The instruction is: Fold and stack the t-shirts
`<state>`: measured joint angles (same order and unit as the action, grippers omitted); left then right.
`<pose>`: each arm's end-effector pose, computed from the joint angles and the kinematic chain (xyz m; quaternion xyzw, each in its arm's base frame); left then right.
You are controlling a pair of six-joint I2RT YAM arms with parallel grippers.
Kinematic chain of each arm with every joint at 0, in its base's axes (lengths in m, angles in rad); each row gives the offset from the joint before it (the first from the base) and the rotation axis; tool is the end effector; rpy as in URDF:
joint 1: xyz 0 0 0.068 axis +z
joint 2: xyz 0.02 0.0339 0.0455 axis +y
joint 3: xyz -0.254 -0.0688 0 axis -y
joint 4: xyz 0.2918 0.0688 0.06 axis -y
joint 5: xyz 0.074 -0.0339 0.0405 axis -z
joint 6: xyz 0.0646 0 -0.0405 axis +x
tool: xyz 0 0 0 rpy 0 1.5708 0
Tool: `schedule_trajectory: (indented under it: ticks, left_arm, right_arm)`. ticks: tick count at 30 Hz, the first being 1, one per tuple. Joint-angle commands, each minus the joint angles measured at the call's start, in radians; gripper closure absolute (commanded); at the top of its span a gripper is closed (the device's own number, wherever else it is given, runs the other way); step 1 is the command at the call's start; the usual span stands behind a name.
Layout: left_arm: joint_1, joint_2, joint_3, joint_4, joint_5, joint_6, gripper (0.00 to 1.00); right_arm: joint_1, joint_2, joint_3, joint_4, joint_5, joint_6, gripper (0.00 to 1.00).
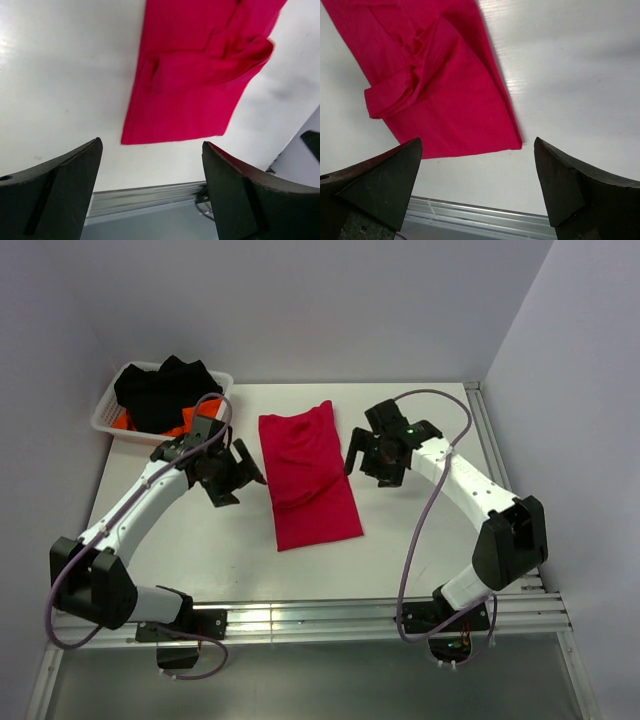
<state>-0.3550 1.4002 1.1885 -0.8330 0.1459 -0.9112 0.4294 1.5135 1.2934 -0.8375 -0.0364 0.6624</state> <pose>0.3193 -0.1284 0.2419 -0.2462 0.9312 -0.2102 0.1674 0.3367 0.1567 0.2412 0.1078 0.9611 0.1468 0.2077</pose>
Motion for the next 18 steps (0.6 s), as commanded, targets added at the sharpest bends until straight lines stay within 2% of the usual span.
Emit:
schedule_trajectory:
  ticks: [1, 2, 5, 12, 15, 18]
  left_arm:
    - [-0.004, -0.107, -0.065, 0.005, 0.011, 0.047, 0.13]
    - [-0.004, -0.122, -0.079, -0.001, 0.017, 0.057, 0.14]
    - [-0.004, -0.184, -0.125, -0.017, 0.021, 0.074, 0.14]
    - [-0.004, -0.28, -0.19, -0.066, 0.02, 0.11, 0.14]
    - [-0.004, -0.291, -0.184, -0.1, 0.009, 0.136, 0.15]
    - [-0.002, -0.313, -0.185, -0.104, 0.001, 0.153, 0.14]
  right_arm:
    - [0.08, 0.033, 0.047, 0.038, 0.035, 0.052, 0.01]
    - [0.135, 0.063, 0.064, 0.005, 0.082, 0.066, 0.02]
    - [0.234, 0.085, 0.067, 0.004, 0.09, 0.164, 0.02]
    - [0.334, 0.071, -0.127, 0.124, 0.01, 0.325, 0.05]
    - [0.39, 0.131, -0.103, 0.107, 0.004, 0.33, 0.06]
    - [0.422, 0.215, -0.01, 0.061, 0.019, 0.325, 0.08]
